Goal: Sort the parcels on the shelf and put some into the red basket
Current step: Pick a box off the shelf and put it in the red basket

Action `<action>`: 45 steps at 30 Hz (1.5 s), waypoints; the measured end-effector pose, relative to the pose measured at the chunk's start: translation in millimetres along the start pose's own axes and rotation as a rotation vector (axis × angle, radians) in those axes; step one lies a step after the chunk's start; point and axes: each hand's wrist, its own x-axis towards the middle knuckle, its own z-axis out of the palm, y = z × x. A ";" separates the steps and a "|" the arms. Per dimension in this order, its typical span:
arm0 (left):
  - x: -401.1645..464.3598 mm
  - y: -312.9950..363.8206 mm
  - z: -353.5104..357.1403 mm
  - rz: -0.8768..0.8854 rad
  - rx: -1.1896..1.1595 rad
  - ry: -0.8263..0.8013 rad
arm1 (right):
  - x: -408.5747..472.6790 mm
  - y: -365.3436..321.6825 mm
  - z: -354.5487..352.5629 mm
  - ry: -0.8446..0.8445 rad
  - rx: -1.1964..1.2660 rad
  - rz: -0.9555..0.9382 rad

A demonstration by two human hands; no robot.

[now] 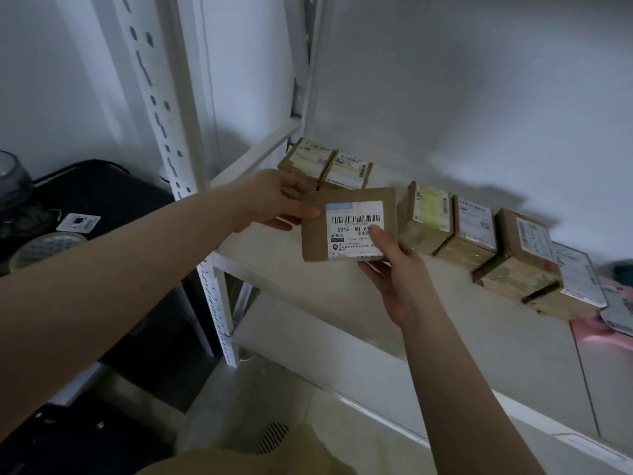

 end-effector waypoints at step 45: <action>-300.8 21.0 867.8 -0.085 0.211 -1.286 | -576.4 154.6 -647.2 1.158 0.640 -0.112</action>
